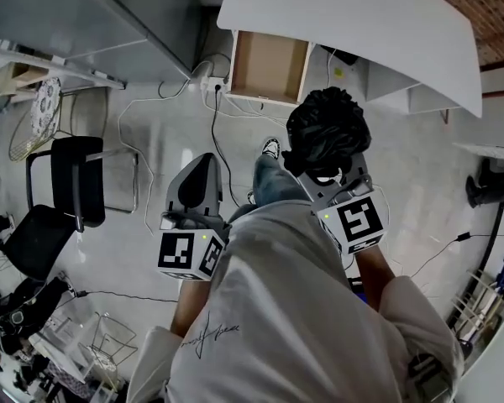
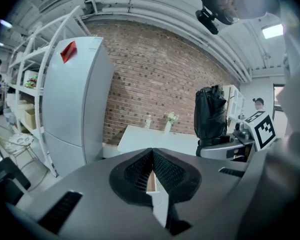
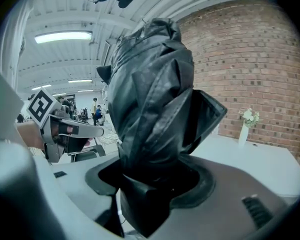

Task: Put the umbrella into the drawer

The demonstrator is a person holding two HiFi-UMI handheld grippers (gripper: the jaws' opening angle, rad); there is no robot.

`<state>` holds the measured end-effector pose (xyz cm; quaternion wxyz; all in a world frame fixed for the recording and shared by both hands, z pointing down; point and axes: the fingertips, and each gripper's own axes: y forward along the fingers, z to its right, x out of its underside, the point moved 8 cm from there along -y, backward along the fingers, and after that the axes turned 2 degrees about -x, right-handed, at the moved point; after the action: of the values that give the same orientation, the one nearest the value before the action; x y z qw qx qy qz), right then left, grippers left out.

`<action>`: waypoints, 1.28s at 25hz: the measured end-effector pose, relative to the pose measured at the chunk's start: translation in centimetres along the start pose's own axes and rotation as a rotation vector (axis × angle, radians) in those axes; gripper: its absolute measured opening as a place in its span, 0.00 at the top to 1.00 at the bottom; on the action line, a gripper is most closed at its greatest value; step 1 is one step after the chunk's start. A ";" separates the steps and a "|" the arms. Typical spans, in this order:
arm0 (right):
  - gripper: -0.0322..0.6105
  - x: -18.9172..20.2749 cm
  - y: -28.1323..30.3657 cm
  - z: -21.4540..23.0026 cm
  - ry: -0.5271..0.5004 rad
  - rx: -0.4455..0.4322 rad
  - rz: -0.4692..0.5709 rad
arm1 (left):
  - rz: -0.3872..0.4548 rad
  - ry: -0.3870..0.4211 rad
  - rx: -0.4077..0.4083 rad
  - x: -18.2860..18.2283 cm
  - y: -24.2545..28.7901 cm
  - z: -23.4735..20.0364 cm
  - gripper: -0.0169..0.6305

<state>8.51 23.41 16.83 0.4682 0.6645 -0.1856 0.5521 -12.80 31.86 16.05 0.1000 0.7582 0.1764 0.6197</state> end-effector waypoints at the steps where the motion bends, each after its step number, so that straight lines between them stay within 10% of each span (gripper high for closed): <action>1: 0.53 -0.3 0.7 0.8 0.006 0.005 0.002 | -0.004 0.022 0.004 -0.6 1.1 -0.2 0.95; 32: 0.53 -0.8 8.4 10.2 0.096 0.035 -0.042 | -0.049 0.064 0.063 -5.5 15.4 -1.9 0.95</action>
<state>7.56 10.62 20.10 0.4763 0.6489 -0.1394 0.5767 -13.37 15.46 17.17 0.0855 0.7360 0.2174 0.6353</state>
